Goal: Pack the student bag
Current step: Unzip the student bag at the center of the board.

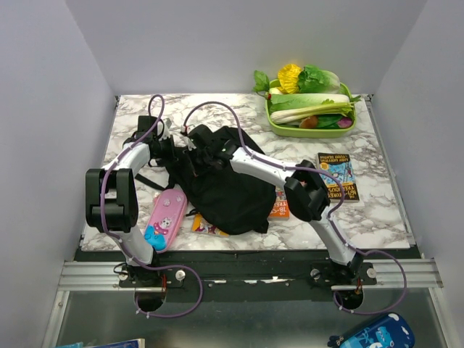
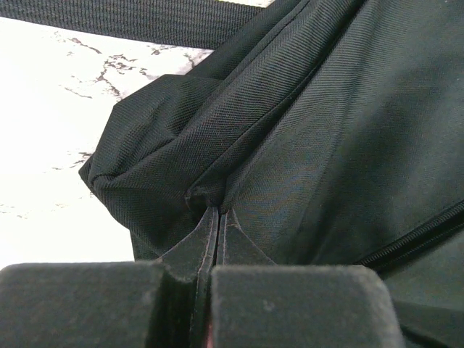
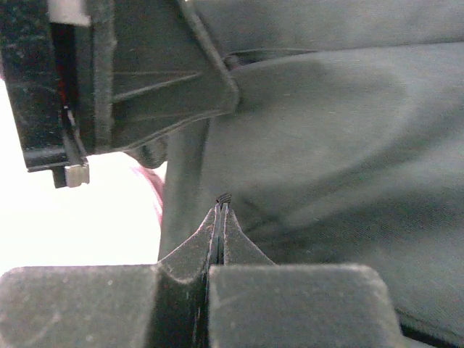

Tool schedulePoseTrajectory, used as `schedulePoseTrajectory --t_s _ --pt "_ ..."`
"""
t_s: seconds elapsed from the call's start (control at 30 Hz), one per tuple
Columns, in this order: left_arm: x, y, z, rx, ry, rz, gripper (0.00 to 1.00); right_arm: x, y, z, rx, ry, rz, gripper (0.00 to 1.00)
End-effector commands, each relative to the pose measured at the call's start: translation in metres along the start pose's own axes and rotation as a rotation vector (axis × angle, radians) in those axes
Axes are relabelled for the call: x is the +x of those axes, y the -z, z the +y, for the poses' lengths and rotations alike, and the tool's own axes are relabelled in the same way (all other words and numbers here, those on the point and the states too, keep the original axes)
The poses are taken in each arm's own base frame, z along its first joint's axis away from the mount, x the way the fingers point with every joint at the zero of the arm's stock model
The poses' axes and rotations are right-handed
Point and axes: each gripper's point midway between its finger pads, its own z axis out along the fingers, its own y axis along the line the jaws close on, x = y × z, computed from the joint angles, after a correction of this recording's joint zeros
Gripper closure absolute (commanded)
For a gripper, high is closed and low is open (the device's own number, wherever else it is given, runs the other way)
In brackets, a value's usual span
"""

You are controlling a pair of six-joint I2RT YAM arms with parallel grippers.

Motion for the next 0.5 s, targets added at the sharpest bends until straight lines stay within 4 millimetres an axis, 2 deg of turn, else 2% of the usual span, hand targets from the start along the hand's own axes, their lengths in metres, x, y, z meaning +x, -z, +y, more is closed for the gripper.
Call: schedulePoseTrajectory --t_s 0.0,0.1,0.13,0.17,0.23,0.27,0.3,0.37,0.4,0.43,0.47 --pt "-0.003 0.009 -0.037 0.129 0.011 -0.005 1.00 0.007 -0.012 0.058 -0.208 0.010 0.024 0.99" --pt "-0.002 0.007 -0.037 0.130 0.015 0.001 1.00 0.006 -0.009 0.061 -0.230 0.038 0.020 0.99" --pt "-0.001 0.006 -0.036 0.129 0.016 0.003 1.00 0.002 -0.002 0.063 -0.239 0.049 0.006 0.99" --pt "0.000 0.005 -0.035 0.124 0.017 0.007 1.00 0.007 -0.002 0.061 -0.231 0.058 0.014 0.99" --pt "0.000 0.004 -0.032 0.108 0.010 0.007 1.00 0.001 0.009 0.060 -0.223 0.081 -0.003 0.94" --pt "-0.002 0.005 -0.032 0.104 0.006 0.003 1.00 -0.001 0.012 0.055 -0.207 0.086 -0.011 0.89" --pt "-0.003 0.006 -0.031 0.102 0.000 -0.001 1.00 0.006 0.013 0.050 -0.194 0.094 0.001 0.76" --pt "-0.006 0.008 -0.029 0.083 -0.010 -0.013 1.00 -0.004 0.024 0.042 -0.168 0.089 -0.025 0.62" --pt "-0.007 0.009 -0.028 0.076 -0.015 -0.015 1.00 0.005 0.024 0.031 -0.142 0.075 -0.005 0.47" --pt "-0.010 0.011 -0.028 0.069 -0.019 -0.020 1.00 0.005 0.027 0.023 -0.123 0.062 -0.008 0.40" --pt "-0.012 0.013 -0.026 0.057 -0.026 -0.027 1.00 -0.005 0.038 0.010 -0.088 0.045 -0.037 0.37"
